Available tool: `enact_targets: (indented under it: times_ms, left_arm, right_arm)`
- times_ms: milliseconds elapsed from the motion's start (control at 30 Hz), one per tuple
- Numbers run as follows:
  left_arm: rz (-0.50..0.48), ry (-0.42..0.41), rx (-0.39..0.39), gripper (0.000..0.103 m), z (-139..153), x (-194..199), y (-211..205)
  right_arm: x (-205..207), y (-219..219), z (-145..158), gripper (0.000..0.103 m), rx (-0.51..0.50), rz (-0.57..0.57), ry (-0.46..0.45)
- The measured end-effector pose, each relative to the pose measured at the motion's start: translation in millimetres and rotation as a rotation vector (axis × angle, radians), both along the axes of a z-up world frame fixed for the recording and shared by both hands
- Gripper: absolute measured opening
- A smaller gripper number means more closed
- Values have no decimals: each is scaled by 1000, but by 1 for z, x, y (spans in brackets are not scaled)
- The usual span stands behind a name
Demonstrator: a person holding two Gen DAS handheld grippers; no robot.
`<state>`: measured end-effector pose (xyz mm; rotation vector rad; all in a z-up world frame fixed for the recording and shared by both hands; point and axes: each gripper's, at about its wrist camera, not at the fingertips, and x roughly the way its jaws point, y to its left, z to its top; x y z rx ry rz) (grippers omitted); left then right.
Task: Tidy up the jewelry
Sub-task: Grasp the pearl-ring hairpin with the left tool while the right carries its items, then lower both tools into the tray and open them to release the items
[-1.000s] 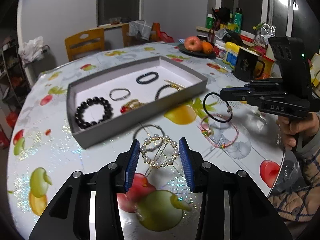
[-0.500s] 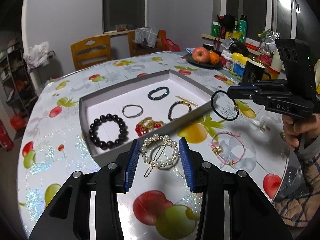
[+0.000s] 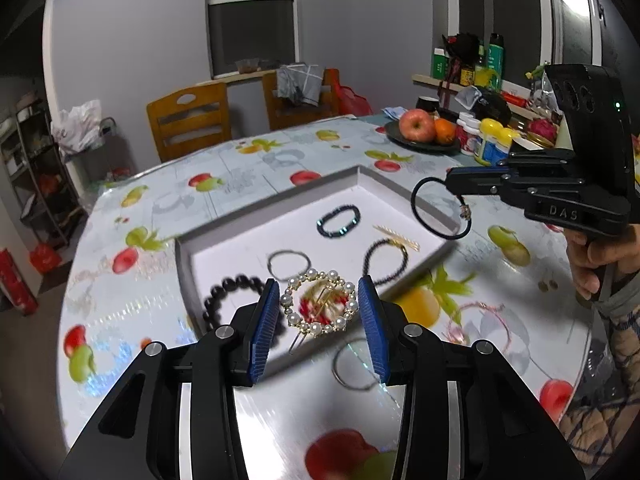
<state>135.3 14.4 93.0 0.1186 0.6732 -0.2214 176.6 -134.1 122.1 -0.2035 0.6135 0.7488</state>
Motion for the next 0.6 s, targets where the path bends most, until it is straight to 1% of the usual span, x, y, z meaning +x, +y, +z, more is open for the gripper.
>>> enact_targets:
  times_ms: [100, 233, 333, 467, 600]
  left_arm:
    - [6, -8, 11, 42, 6, 13, 1]
    - [31, -7, 2, 42, 5, 37, 9]
    - [62, 4, -19, 42, -2, 60, 19]
    - [102, 9, -22, 42, -11, 84, 32]
    - [144, 26, -43, 42, -23, 108, 44]
  right_arm:
    - [14, 7, -1, 2, 10, -4, 8]
    - [38, 10, -8, 2, 40, -27, 33]
    - [57, 8, -18, 2, 69, -57, 62]
    - [74, 2, -34, 2, 83, -87, 94]
    - [86, -4, -50, 2, 84, -135, 93]
